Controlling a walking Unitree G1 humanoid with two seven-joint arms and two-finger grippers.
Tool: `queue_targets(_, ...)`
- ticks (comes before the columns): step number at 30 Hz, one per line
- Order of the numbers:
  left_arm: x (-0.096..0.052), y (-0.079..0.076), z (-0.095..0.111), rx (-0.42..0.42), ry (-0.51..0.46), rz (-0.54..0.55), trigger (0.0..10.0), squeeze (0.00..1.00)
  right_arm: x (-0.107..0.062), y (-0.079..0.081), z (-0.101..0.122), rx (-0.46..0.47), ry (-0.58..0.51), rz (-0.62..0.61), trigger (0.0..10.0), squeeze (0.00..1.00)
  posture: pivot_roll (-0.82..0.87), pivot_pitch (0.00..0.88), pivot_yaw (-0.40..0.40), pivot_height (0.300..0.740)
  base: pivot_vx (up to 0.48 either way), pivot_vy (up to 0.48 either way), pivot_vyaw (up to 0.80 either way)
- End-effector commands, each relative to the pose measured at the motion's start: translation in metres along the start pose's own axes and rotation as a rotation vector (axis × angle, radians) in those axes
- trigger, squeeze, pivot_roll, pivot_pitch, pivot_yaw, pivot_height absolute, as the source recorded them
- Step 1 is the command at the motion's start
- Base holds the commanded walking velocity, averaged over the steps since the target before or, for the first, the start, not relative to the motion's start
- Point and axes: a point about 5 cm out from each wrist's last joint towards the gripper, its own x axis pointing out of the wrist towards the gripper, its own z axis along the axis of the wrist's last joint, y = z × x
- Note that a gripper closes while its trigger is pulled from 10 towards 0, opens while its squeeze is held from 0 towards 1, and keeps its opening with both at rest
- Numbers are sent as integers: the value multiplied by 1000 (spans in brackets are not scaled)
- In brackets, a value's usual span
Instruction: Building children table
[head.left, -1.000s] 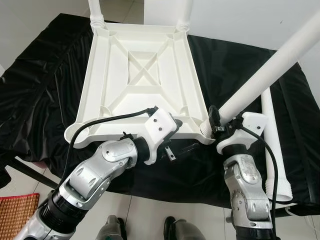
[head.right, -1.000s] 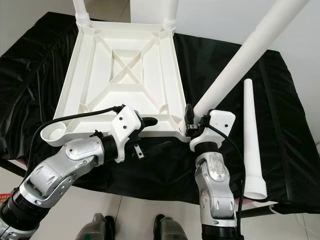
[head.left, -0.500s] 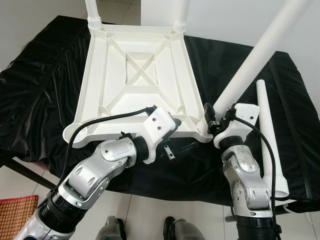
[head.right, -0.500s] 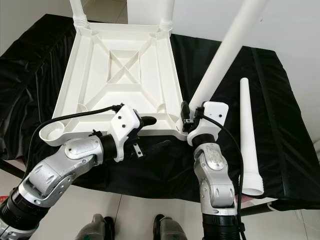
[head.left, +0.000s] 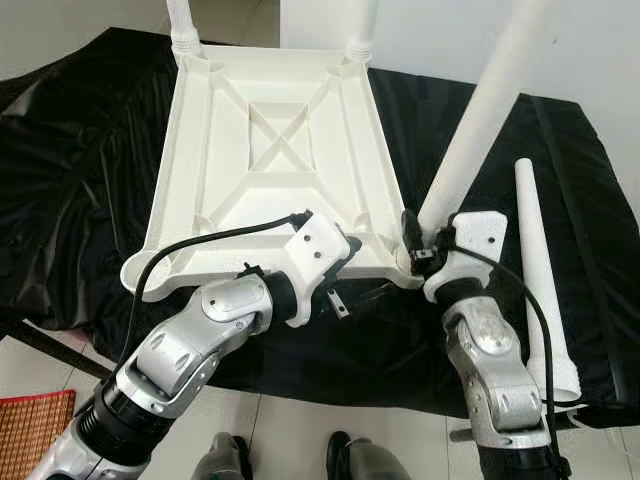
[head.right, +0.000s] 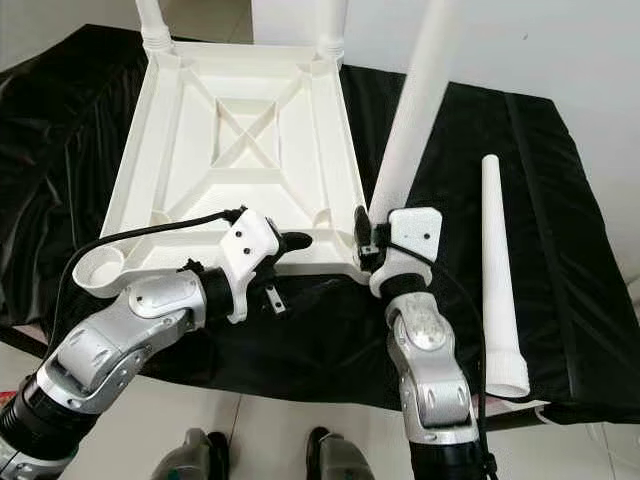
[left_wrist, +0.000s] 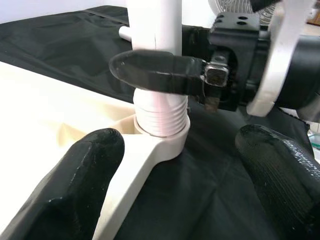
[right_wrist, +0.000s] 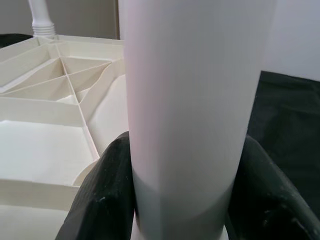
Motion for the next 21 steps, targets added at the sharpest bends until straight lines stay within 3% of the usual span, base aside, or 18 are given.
queue_targets(1, -1, -6, 2, 6, -2, -69, 10000, 0, -8, 7, -27, -14, 134, 49, 10000, 0, 56, 218, -31, 740, 0, 0, 0)
queue_targets(12, -3, -5, 3, 7, -1, -66, 10000, 0, -17, 11, -31, -15, 126, 75, 10000, 0, 60, 222, -28, 740, 0, 0, 0)
queue_targets(16, -3, -5, 4, 7, -1, -67, 10000, 0, -19, 6, -35, 23, 144, 31, 10000, 0, 60, 222, -28, 740, 0, 0, 0)
queue_targets(21, -3, -6, 4, 7, -2, -72, 10000, 0, -21, -6, -44, 140, 200, -110, 10000, 0, 60, 224, -23, 740, 0, 0, 0)
